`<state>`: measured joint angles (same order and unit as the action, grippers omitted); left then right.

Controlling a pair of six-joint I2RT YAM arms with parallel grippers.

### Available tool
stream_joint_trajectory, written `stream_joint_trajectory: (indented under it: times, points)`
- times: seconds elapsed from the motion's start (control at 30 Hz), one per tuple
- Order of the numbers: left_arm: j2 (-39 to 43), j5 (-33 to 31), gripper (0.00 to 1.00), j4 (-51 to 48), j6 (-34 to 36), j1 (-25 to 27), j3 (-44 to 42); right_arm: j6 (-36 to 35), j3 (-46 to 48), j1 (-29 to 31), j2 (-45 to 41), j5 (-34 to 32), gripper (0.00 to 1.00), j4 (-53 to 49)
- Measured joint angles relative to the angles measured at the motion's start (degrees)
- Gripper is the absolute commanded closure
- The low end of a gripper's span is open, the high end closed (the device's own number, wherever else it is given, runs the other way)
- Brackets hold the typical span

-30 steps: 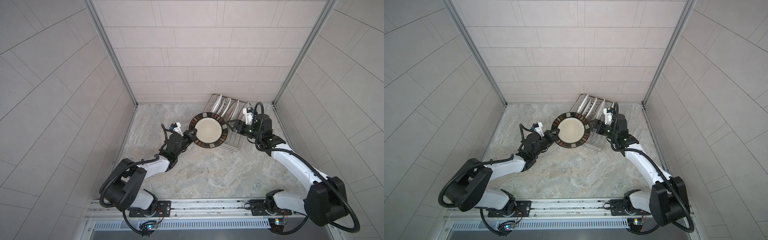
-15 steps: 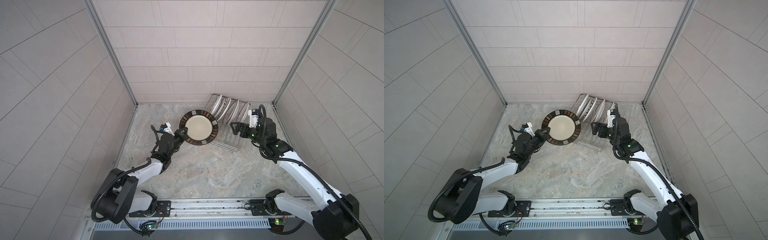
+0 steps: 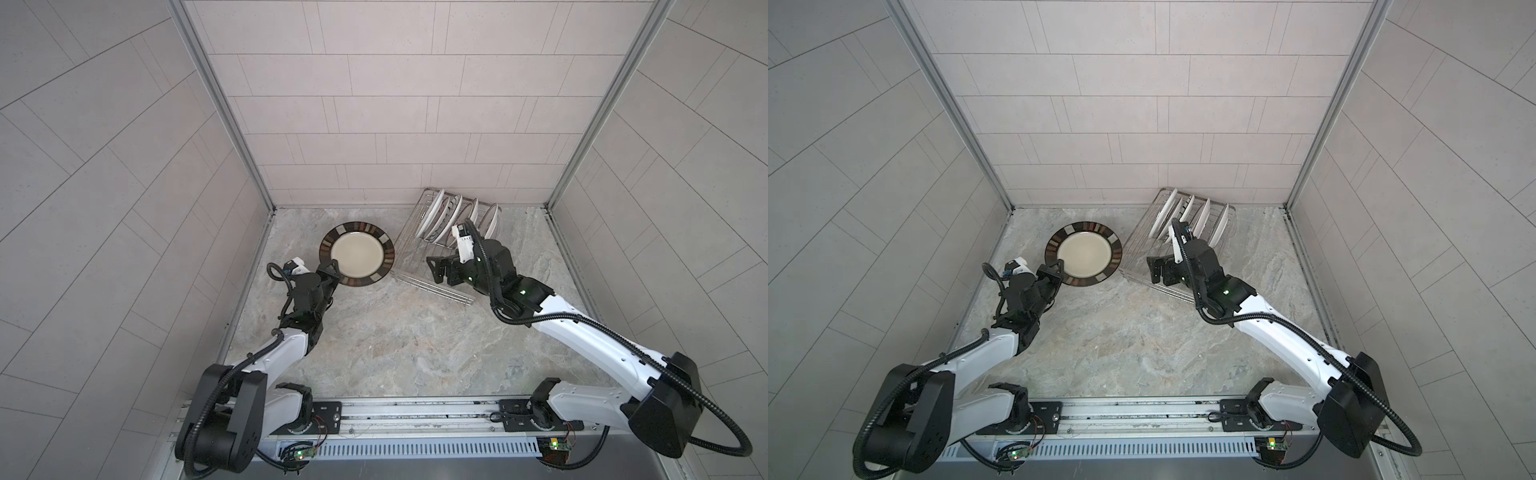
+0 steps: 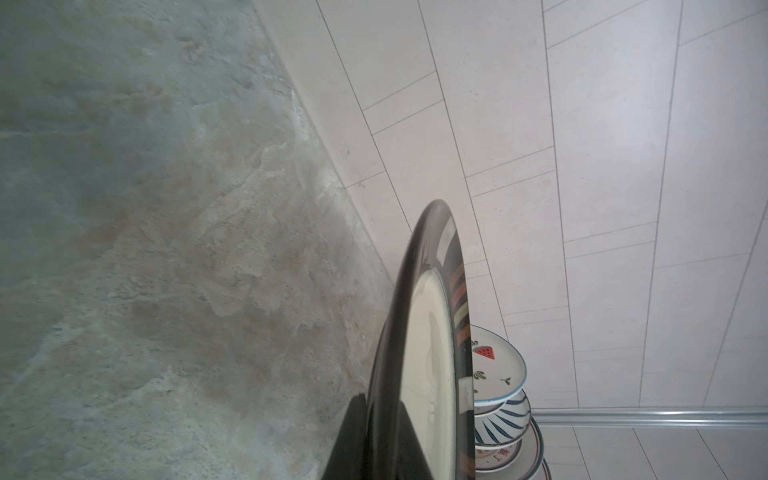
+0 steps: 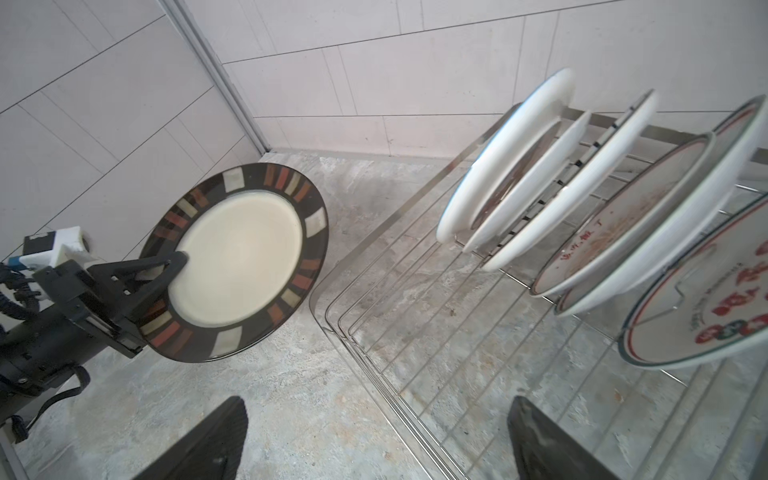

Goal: Unload the plates from the dish rack
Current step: 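Release the right gripper and carry the plate away with the left, then lower the dark-rimmed plate flat onto the table with the left gripper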

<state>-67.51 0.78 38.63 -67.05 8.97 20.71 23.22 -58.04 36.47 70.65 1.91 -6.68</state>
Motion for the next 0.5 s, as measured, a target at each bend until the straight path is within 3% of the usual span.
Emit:
stream_joint_trajectory:
  times: [0.27, 0.5]
  points:
    - [-0.59, -6.03, 1.0, -3.48, 1.7, -3.32, -0.11, -2.4, -8.98, 6.6, 10.62, -4.79, 0.0, -2.16]
    - [-8.87, -7.8, 1.0, -1.53, 1.6, -6.12, 0.39, -3.78, -17.22, 8.59, 19.71, -2.4, 0.01, -3.5]
